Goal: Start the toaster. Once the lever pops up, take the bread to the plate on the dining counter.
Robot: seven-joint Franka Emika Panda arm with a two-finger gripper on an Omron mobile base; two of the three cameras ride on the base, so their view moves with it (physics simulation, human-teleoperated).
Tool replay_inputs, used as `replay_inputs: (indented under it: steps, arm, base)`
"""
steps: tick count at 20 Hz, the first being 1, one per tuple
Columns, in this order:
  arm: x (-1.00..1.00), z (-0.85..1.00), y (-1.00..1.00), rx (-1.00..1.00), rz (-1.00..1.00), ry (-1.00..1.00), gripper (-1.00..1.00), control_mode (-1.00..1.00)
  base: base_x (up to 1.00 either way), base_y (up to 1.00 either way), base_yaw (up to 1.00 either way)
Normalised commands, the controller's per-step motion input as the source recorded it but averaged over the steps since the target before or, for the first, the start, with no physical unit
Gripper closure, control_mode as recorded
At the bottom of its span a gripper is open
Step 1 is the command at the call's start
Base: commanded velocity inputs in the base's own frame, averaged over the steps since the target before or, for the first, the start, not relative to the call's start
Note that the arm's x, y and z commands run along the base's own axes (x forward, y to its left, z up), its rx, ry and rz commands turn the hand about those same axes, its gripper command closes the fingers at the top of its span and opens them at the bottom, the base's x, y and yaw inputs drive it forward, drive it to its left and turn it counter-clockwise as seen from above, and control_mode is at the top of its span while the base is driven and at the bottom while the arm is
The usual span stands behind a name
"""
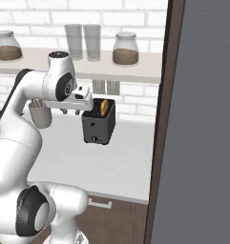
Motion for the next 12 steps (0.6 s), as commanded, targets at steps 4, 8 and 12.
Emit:
replay_inputs:
  steps: [4,8,12]
  arm:
    - [0.0,-0.08,0.0,0.0,0.0,0.0,-1.0,-1.0]
    - [0.0,-0.27,0.0,0.0,0.0,0.0,-1.0,-1.0]
    - [0.0,-0.29,0.0,0.0,0.0,-0.01,-1.0,-1.0]
  base:
    - [0.0,0.0,0.0]
    - [0.0,0.0,0.0]
    - [0.0,0.0,0.0]
